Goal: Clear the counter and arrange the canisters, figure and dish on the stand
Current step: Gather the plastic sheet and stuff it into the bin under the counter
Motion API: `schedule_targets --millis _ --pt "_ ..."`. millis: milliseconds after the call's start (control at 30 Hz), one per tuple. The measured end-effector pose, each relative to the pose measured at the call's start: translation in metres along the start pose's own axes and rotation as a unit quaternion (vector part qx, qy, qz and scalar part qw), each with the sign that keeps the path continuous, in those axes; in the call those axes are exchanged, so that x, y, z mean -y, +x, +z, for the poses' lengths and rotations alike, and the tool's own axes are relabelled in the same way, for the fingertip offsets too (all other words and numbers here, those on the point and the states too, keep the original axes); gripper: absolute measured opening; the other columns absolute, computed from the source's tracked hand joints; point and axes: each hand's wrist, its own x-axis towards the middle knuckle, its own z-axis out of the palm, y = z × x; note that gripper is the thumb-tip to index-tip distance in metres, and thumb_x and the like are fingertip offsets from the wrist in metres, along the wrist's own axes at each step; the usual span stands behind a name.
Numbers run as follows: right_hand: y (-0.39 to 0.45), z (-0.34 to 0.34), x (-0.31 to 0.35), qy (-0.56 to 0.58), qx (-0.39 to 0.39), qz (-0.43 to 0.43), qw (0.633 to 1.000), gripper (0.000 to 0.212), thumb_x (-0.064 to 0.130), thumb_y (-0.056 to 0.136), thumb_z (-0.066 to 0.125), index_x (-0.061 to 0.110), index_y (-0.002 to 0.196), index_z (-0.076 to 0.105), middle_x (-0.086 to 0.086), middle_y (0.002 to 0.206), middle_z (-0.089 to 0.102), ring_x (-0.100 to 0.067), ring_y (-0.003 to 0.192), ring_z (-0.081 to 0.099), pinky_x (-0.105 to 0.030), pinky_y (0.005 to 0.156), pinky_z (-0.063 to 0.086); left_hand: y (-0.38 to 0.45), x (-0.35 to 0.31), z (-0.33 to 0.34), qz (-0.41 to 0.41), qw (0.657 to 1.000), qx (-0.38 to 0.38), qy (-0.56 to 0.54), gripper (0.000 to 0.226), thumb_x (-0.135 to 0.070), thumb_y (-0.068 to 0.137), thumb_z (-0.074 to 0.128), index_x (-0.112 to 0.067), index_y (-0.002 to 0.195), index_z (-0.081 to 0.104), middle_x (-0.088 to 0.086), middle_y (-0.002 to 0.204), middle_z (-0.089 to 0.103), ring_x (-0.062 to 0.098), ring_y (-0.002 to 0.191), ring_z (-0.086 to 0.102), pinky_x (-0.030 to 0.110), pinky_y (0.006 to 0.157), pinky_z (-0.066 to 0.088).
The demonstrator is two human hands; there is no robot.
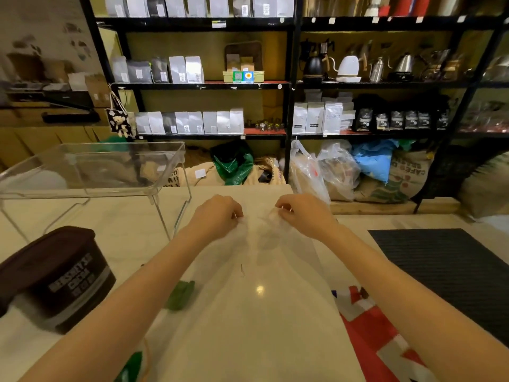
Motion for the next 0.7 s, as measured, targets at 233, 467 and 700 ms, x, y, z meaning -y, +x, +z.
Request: schedule_targets --millis 233,467,700 --pt "-0.075 -0.023 0.031 0.100 -0.036 -0.016 0.994 0.024 0.012 0.091 0.050 0.016 0.112 0.060 -0.005 0.096 0.065 -0.017 0.083 0.057 -0.027 0.074 0.048 -0.084 -0.017 -0.029 0.030 0.997 -0.054 -0.041 0.033 -0.009 0.089 0.054 -0.015 0.121 0.060 0.012 0.114 0.068 0.024 0.098 0.063 0.032 0.091 0.048" --pt "-0.167 -0.017 0.083 0.116 -0.034 -0.005 0.993 0.019 0.010 0.090 0.051 0.014 0.098 0.068 -0.005 0.089 0.063 -0.007 0.066 0.051 -0.015 0.061 0.045 -0.196 -0.020 -0.035 0.058 0.995 -0.054 -0.057 0.028 -0.005 0.088 0.053 -0.008 0.112 0.067 0.011 0.118 0.067 0.025 0.103 0.063 0.028 0.091 0.046" --pt "-0.279 0.011 0.154 0.146 -0.036 -0.003 0.989 0.019 0.010 0.087 0.055 0.015 0.096 0.071 -0.011 0.093 0.070 -0.023 0.080 0.065 -0.013 0.052 0.053 -0.324 0.001 -0.020 0.068 0.995 -0.025 -0.068 0.029 -0.008 0.088 0.054 -0.008 0.115 0.065 0.011 0.118 0.067 0.017 0.094 0.061 0.024 0.085 0.044"
